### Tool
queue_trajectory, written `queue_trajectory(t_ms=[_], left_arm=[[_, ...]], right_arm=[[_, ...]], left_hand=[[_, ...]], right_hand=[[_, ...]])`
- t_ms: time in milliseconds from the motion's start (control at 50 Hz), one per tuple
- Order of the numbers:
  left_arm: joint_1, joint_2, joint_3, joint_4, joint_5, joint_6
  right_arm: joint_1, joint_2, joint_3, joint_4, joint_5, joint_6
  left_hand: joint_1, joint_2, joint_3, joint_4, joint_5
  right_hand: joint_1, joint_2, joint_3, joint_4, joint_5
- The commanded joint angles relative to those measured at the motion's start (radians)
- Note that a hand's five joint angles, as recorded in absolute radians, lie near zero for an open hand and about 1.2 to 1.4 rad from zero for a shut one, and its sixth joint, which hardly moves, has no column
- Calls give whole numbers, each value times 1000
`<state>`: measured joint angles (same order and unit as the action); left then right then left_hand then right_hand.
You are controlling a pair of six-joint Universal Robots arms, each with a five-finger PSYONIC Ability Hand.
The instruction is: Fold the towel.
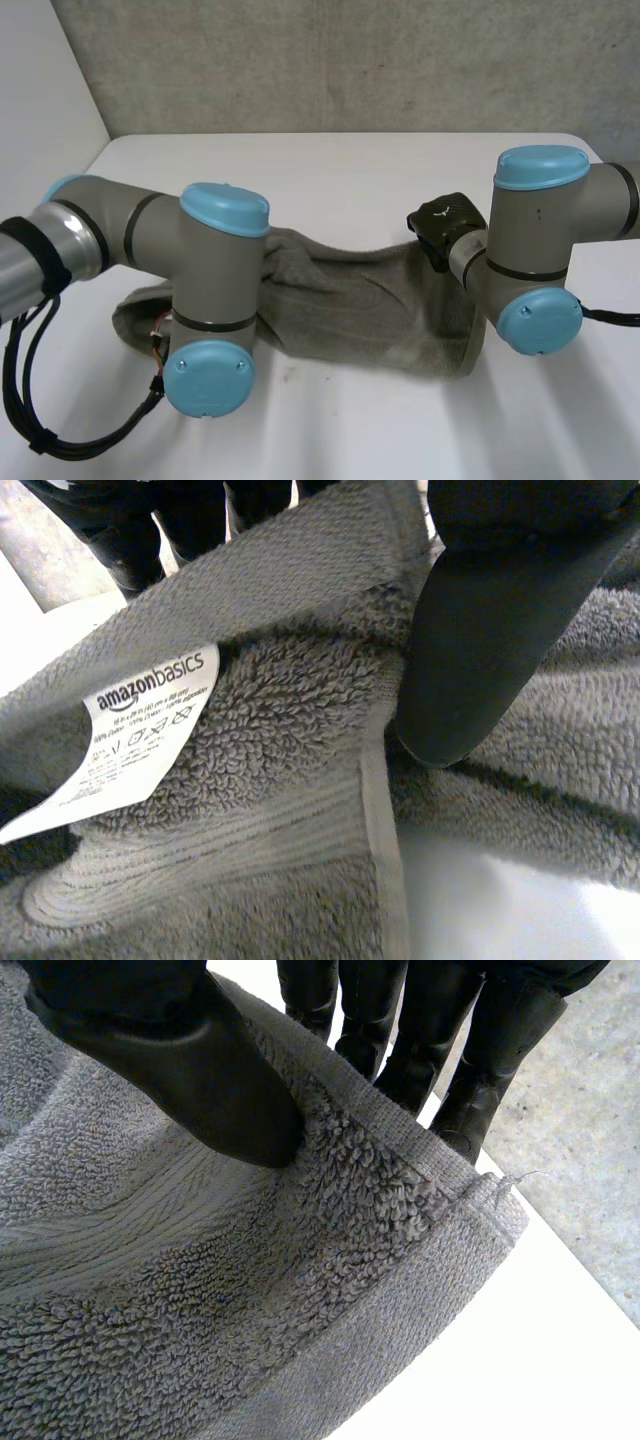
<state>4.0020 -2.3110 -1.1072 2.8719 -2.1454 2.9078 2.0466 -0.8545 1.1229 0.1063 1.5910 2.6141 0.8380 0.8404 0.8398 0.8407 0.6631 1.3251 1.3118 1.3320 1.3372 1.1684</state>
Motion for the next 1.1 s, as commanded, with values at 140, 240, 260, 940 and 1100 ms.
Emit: queue_trajectory(t_ms=[140, 240, 260, 940, 1100], left_arm=[[16, 19, 4, -8, 6, 21], [32, 38, 7, -8, 7, 42], [42, 45, 9, -8, 7, 51], [445, 323, -218, -183, 506, 103], [451, 225, -140, -178, 522, 119]], right_arm=[[0, 0, 3, -3, 0, -9], [0, 0, 0, -2, -2, -11], [0, 0, 0, -2, -2, -11], [-144, -261, 66, 544, -226, -442], [-137, -227, 49, 489, -223, -468]], left_hand=[[291, 289, 290, 289, 292], [558, 556, 556, 556, 559], [558, 556, 556, 556, 559], [558, 556, 556, 556, 559], [558, 556, 556, 556, 559]], right_hand=[[71, 84, 64, 59, 53], [71, 84, 64, 59, 53], [71, 84, 64, 59, 53], [71, 84, 64, 59, 53], [71, 84, 64, 59, 53]])
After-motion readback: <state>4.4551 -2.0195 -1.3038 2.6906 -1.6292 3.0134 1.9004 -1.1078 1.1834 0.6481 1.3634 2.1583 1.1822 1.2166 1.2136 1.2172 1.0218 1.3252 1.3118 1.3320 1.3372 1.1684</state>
